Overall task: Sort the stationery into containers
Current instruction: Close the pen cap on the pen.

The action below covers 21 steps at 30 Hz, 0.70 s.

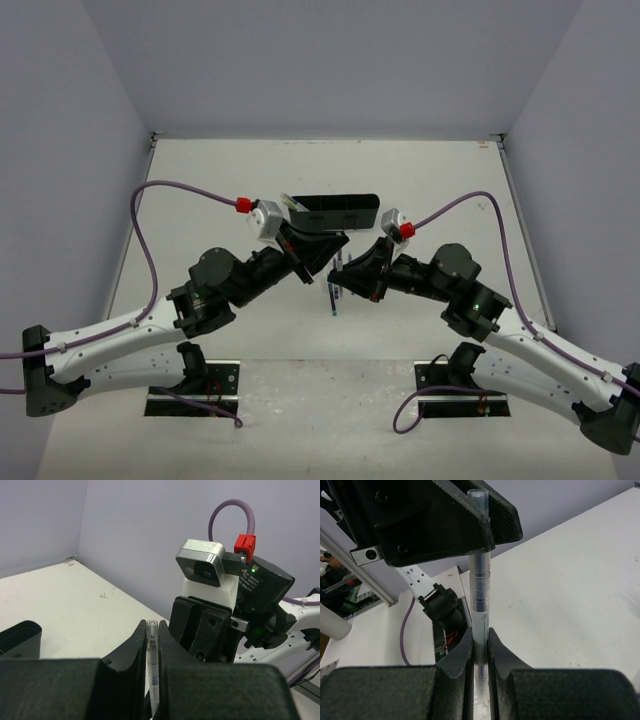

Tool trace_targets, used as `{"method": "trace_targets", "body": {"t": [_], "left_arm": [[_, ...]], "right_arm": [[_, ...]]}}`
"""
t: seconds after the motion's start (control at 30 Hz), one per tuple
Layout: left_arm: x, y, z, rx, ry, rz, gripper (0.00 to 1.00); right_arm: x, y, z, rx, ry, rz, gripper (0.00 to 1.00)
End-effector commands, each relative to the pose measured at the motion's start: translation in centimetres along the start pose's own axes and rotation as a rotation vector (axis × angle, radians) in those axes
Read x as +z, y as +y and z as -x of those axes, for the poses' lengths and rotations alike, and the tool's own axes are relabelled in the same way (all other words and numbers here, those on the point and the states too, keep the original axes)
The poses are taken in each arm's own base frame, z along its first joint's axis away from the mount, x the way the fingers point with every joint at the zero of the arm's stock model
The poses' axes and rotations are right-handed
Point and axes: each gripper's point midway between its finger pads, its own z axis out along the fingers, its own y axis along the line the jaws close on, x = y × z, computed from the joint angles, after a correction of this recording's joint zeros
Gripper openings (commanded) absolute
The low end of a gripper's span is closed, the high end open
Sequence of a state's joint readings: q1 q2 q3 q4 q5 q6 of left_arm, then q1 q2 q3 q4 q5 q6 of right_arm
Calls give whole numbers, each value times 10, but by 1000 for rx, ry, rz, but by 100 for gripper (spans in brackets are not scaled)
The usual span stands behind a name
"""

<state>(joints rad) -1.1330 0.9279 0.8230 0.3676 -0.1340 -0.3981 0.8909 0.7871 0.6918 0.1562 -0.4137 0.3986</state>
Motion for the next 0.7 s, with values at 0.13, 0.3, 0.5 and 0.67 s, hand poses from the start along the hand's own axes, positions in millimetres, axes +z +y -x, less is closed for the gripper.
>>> {"method": "trace_targets", "body": {"t": [0.13,0.3,0.5,0.67], "left_arm": [[-4,-13,0,-28,-7,-70,0],[-5,-10,-30,-70,71,-76,0],[-11,-1,-74,-144,164,-56,0],[-22,0,-112,-201,236,-77,0]], "right_arm": [[-4,14,35,-51,-77,14,0],[-7,18,68,-84,-138,-21,0],[-18,32,129,-157,-254,-61,0],[-15,42,179,-198,-307,-82,0]]}}
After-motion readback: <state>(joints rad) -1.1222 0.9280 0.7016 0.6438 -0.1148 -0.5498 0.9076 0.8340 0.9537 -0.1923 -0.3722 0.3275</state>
